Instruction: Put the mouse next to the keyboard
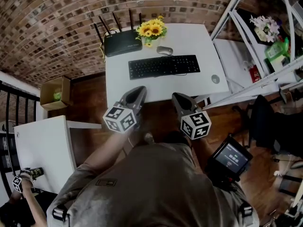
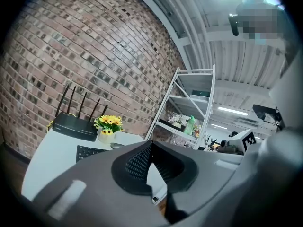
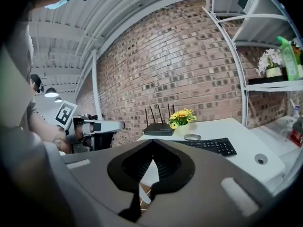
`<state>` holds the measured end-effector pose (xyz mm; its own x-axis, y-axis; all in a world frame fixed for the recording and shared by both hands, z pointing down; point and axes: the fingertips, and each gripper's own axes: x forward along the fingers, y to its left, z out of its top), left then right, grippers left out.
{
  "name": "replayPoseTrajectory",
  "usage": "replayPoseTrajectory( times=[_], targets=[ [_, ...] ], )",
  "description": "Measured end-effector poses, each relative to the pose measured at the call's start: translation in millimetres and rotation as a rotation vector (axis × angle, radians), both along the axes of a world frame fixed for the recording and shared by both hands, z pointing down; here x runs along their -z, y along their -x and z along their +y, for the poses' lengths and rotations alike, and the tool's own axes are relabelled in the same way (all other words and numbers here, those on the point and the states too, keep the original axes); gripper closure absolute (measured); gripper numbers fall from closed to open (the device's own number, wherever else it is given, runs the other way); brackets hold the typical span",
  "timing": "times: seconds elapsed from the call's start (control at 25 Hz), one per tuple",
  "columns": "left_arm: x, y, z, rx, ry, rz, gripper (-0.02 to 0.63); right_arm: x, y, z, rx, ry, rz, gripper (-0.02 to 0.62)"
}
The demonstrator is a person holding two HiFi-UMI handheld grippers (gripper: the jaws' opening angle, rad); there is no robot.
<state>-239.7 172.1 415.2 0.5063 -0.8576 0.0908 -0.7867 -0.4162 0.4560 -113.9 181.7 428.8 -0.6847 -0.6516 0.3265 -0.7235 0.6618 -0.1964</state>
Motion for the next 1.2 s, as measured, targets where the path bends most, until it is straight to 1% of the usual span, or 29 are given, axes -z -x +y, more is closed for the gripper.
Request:
replayPoseTrajectory(
  times=[0.12, 0.36, 0.48, 0.68, 0.84, 1.0, 1.08, 1.2],
  targets=[
    [-5.2, -0.2, -21.7, 0.005, 0.010, -0.004, 0.604, -0.4, -4.6, -22.0, -0.013, 0.002, -0.006, 0.589],
    [-19.6, -6.8, -63.3, 0.022, 0.040, -0.022, 0.604, -13.0, -12.7, -64.3, 0.003, 0.025, -0.015, 0.589],
    [-24.6, -14.1, -91.2, 0.042, 0.055, -0.036, 0.604, -18.5, -20.2, -94.8, 0.025, 0.038, -0.022, 0.589],
    [-34.4, -24.6, -144.6, 0.077, 0.087, -0.086, 0.604, -22.1, -35.4, -154.2, 0.062, 0.058, -0.047, 0.589],
    [-43.5, -33.6, -177.7, 0.101, 0.117, -0.147, 0.604, -29.2, -46.7, -189.3, 0.108, 0.089, -0.060, 0.589],
    [-53.6, -47.4, -204.8, 0.097, 0.133, -0.209, 0.604, -37.1, -58.1, -213.8, 0.144, 0.109, -0.066, 0.589],
    [-59.6, -51.9, -215.8, 0.077, 0.138, -0.251, 0.604, -42.4, -61.3, -222.8, 0.153, 0.124, -0.066, 0.589],
    [-72.6, -55.5, -231.6, 0.018, 0.146, -0.347, 0.604, -47.3, -64.3, -232.1, 0.146, 0.143, -0.073, 0.589]
  ],
)
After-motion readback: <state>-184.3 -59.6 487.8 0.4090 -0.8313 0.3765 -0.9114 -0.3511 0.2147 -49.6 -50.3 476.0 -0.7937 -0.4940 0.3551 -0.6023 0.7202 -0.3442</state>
